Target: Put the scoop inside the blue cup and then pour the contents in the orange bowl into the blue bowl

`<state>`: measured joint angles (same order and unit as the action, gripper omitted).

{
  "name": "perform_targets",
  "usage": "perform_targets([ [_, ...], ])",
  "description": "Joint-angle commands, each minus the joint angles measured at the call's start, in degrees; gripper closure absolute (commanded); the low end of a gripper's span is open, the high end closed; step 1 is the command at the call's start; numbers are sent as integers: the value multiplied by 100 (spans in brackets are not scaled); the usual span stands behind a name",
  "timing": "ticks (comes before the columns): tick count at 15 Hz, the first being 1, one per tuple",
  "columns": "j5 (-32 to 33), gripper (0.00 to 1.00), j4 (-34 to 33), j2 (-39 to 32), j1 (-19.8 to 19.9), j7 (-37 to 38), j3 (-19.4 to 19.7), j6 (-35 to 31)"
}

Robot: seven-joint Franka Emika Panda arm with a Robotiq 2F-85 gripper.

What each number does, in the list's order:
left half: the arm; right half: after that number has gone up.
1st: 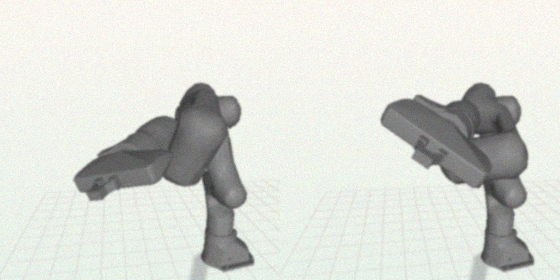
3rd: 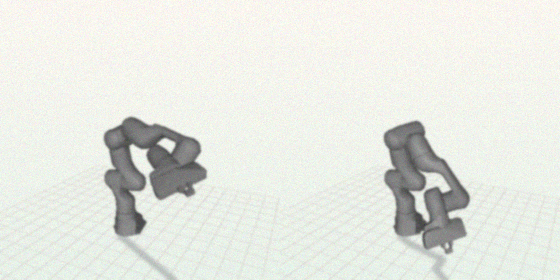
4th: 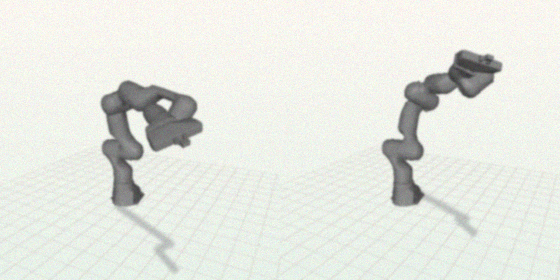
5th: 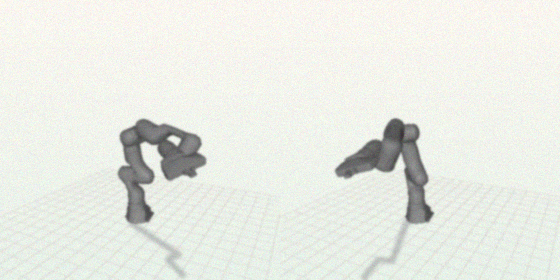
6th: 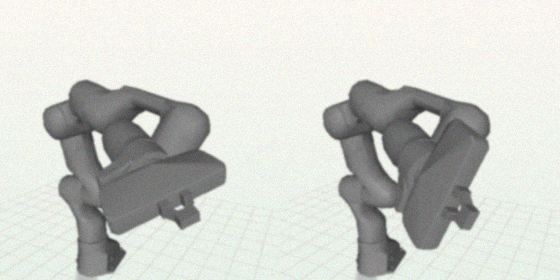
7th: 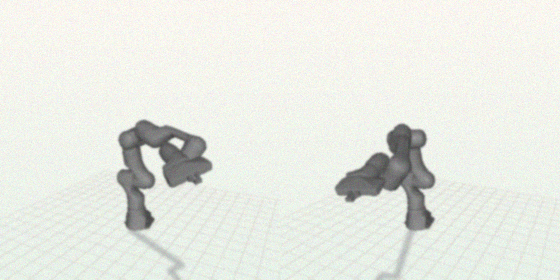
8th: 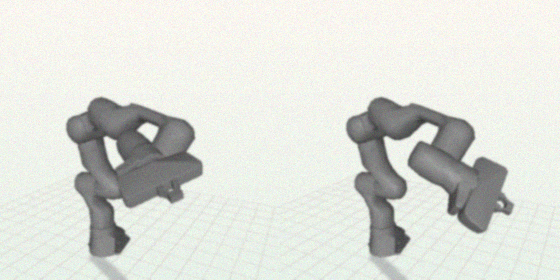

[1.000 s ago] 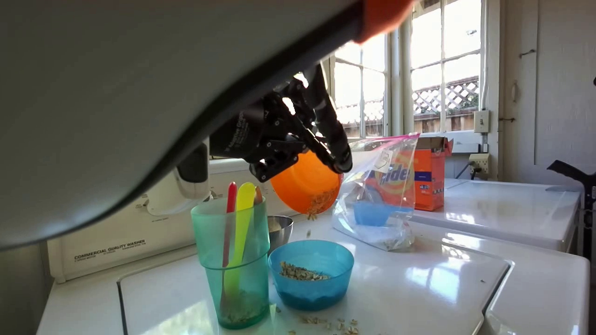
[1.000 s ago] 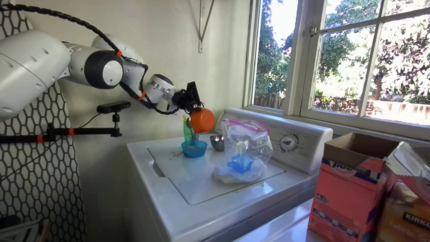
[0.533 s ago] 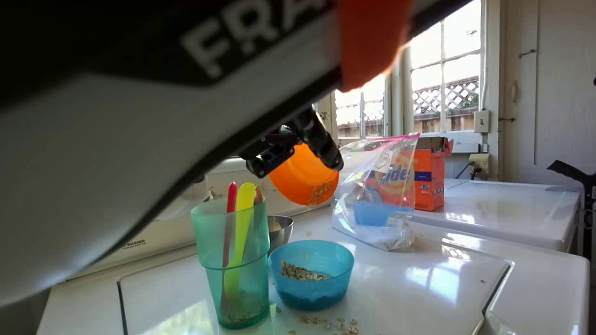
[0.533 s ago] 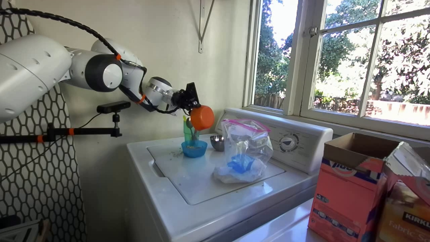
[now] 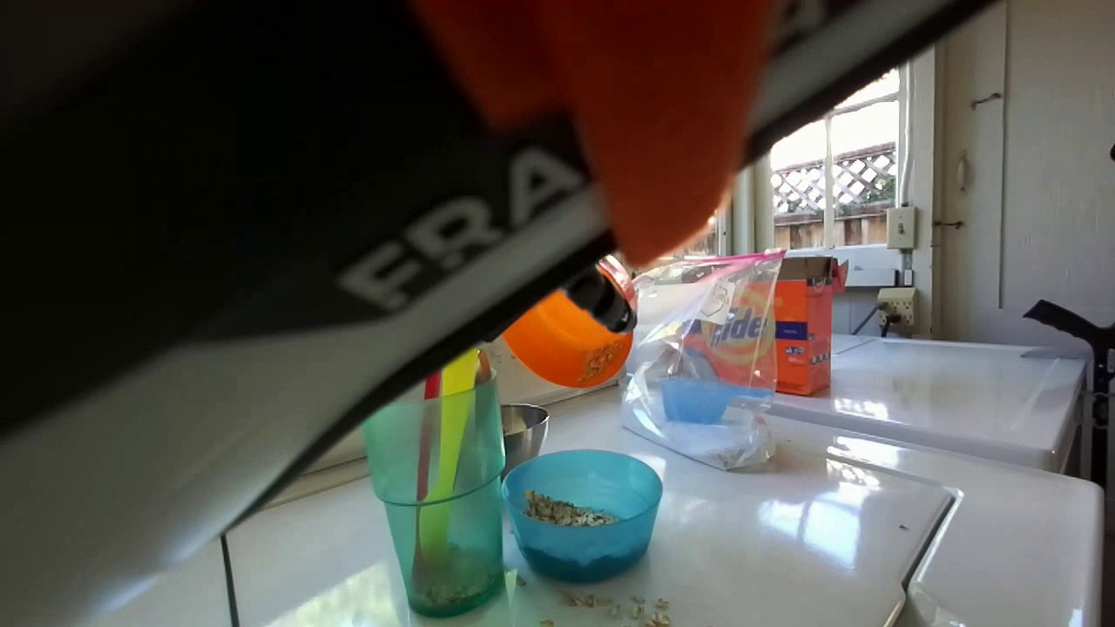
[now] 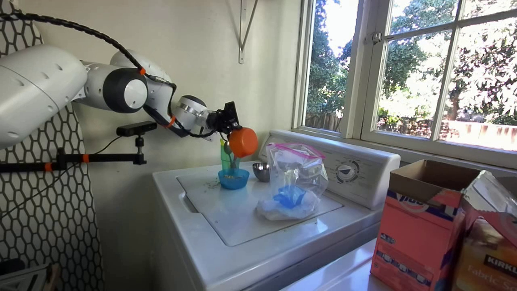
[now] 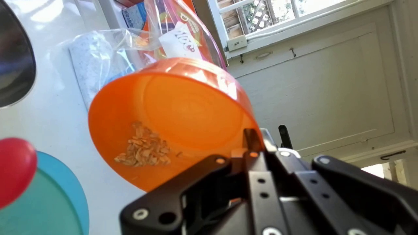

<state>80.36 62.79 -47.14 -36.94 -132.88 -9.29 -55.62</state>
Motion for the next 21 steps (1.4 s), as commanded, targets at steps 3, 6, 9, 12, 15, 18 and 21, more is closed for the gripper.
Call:
perform_targets([
  [3, 278, 99, -192, -214, -212, -425, 175, 191],
  [6, 272, 99, -135, -218, -278, -536, 187, 173],
  [9, 237, 99, -148, -217, -308, -601, 232, 197],
  [12, 207, 99, -160, -209, -305, -661, 263, 213],
  [15, 131, 99, -184, -182, -262, -679, 286, 203],
  [18, 153, 99, -135, -172, -273, -729, 330, 171],
  [21, 145, 99, -88, -122, -201, -628, 288, 206],
])
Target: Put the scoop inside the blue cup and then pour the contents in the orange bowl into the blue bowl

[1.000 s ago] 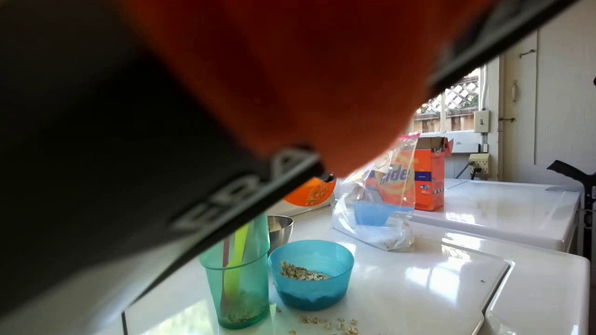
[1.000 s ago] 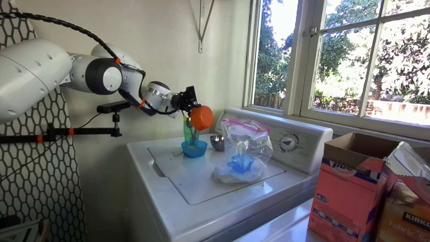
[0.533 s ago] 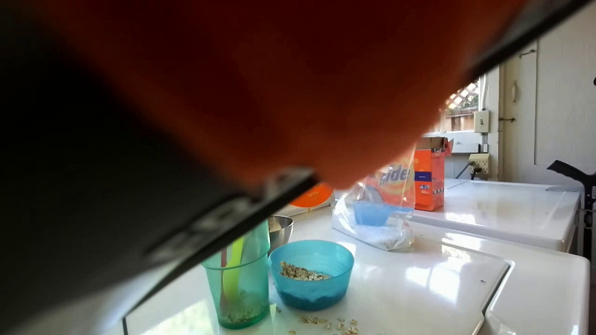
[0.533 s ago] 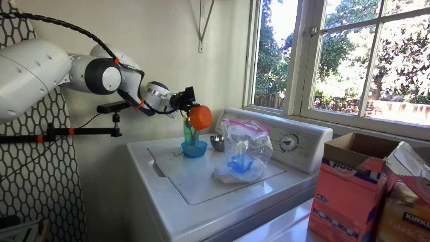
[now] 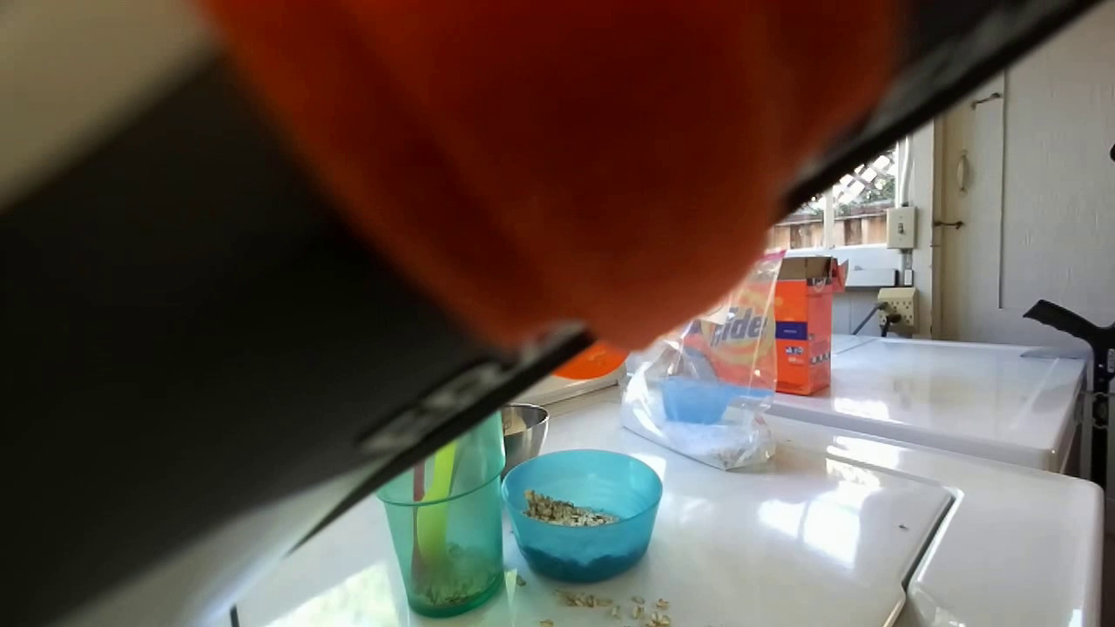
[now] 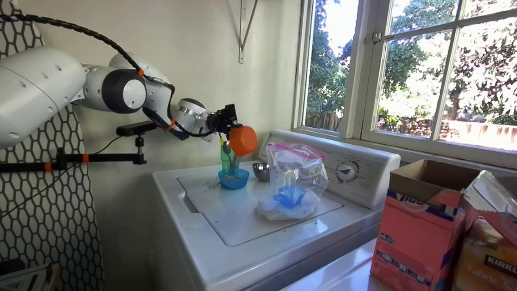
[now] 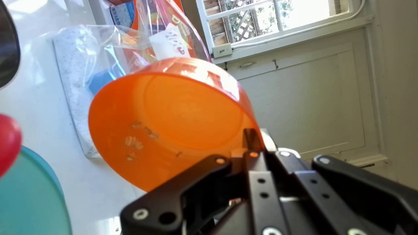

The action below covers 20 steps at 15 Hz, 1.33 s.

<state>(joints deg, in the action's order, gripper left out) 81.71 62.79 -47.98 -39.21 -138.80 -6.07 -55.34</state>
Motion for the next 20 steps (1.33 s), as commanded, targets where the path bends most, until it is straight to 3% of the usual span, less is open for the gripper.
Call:
perform_targets([
  [1, -9, 99, -46, -13, 47, -75, -60, 130],
  [10, -215, 99, -213, -16, 183, 307, -148, 109],
  [20, -2030, 99, -926, 33, 861, 1633, -458, -8],
])
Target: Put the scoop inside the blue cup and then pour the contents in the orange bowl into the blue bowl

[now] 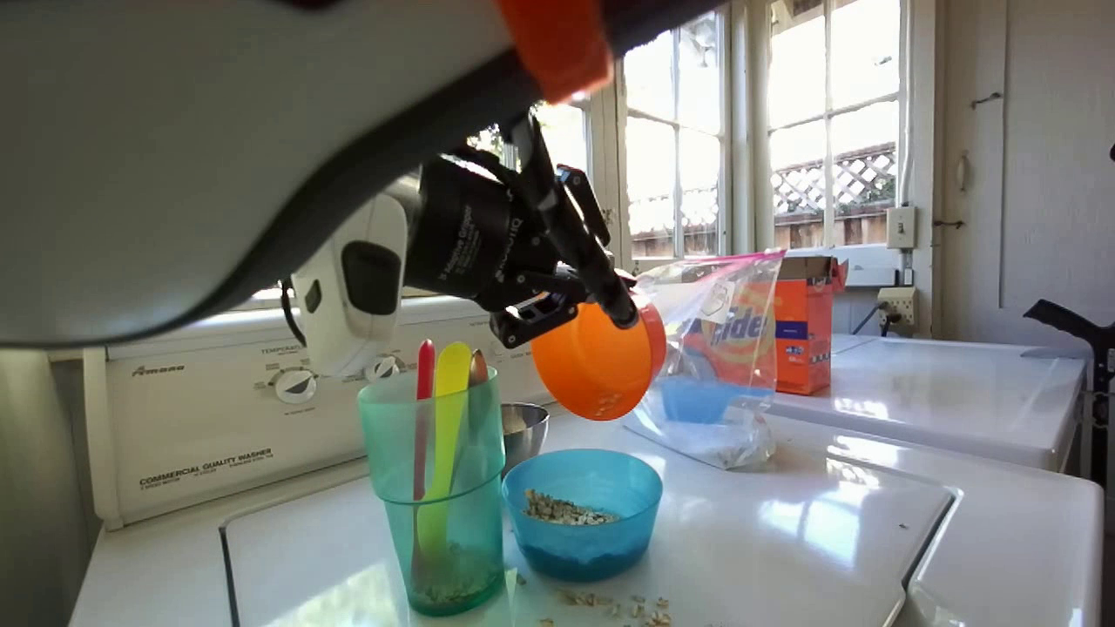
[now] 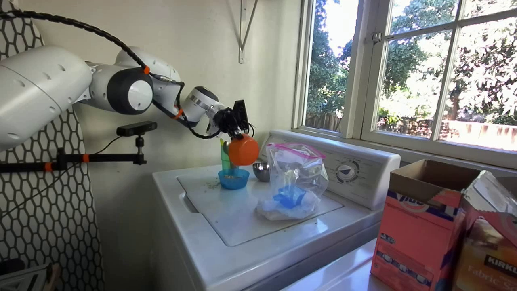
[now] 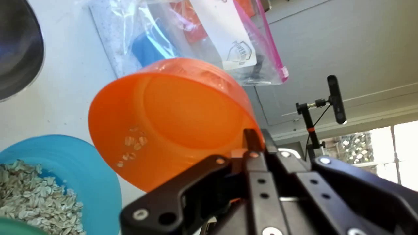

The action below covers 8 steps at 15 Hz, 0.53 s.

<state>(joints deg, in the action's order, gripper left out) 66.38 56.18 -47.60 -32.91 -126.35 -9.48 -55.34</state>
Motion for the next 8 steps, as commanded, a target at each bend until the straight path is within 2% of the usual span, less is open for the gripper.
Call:
perform_targets([
  [1, -623, 99, -343, 17, 300, 479, -104, -19],
  [5, -1145, 99, -509, 300, 709, 890, -164, -198],
  [8, -1613, 99, -523, 499, 1124, 1045, -291, -622],
])
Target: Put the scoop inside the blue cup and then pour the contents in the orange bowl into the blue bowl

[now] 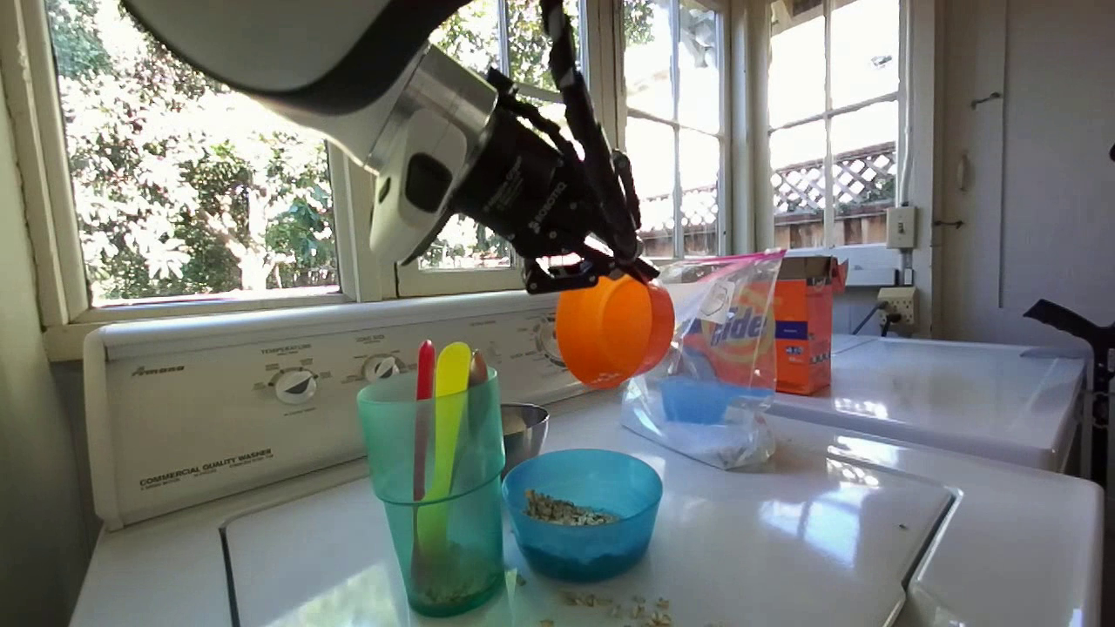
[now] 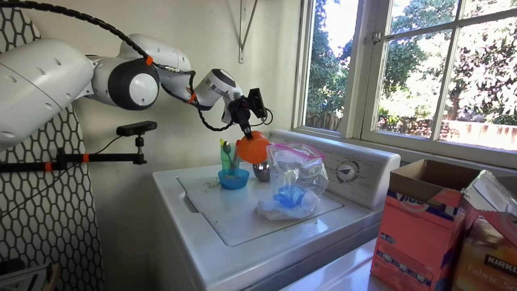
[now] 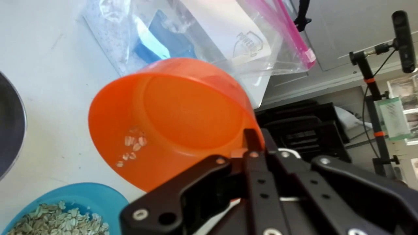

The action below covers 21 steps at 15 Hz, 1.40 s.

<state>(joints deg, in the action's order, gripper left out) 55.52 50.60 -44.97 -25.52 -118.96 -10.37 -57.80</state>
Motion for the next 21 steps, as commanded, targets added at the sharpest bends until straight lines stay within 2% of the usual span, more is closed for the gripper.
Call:
perform_targets([
  [1, -715, 99, 97, 309, 545, 389, -257, -586],
  [8, -1996, 99, 701, 622, 1597, 874, -725, -2617],
  [13, -2803, 99, 1614, 978, 2383, 921, -1132, -4511],
  [16, -3352, 99, 2225, 1223, 2867, 685, -1452, -5545],
  [18, -3653, 99, 2659, 1415, 3148, 471, -1654, -5930],
  [20, -3890, 99, 3028, 1602, 3381, 153, -1845, -5969],
  [21, -4398, 99, 3164, 1804, 3029, -205, -1270, -5907],
])
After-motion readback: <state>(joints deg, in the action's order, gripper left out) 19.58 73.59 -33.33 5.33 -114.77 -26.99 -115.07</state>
